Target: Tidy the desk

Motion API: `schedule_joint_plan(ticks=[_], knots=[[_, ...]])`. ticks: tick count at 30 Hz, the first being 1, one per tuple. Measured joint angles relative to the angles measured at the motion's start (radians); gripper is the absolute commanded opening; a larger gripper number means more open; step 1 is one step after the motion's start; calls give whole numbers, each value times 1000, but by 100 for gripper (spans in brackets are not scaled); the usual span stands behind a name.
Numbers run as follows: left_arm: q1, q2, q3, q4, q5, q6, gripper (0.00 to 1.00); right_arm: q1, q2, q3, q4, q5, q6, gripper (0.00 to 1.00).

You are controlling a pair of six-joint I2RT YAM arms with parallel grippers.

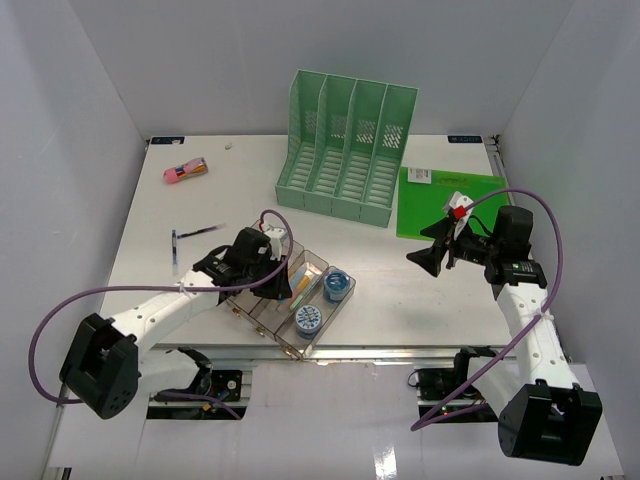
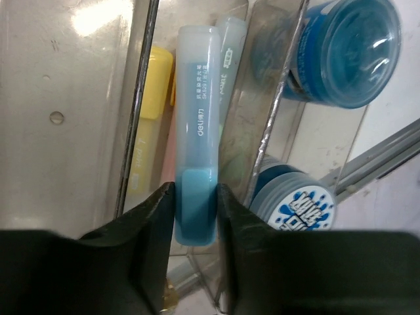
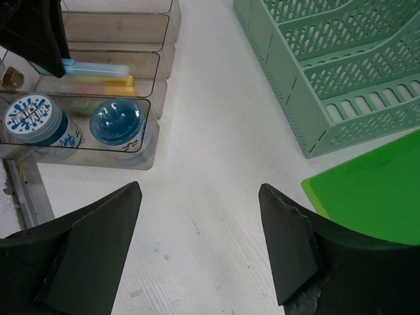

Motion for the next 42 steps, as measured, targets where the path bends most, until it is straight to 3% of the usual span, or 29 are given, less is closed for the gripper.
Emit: schedule_joint_plan(ticks=[3,8,16,19,24,27,33,42], knots=[[-6,19,2,-5,-16,0,69,0,0,0,0,0,0,79],[-10,18,26,-21,-27,2,76,0,0,0,-2,-3,-9,79],[10,-39,125,-34,-125,-65,72,0,0,0,-16,-9,-22,79],[103,-66,160,-26,-135,-125,70,0,0,0,-19,-12,-23,79],[426,-73,170,1,-100,-251,70,0,0,0,-23,-15,-24,79],[531,-13,201,-33,-151,-352,69,0,0,0,-23,-16,-26,79],[586,242,391,-174,-323,-598,60,0,0,0,-25,-18,-26,79],[709,535,605,-295,-407,-773,55,0,0,0,-28,-18,-30,79]])
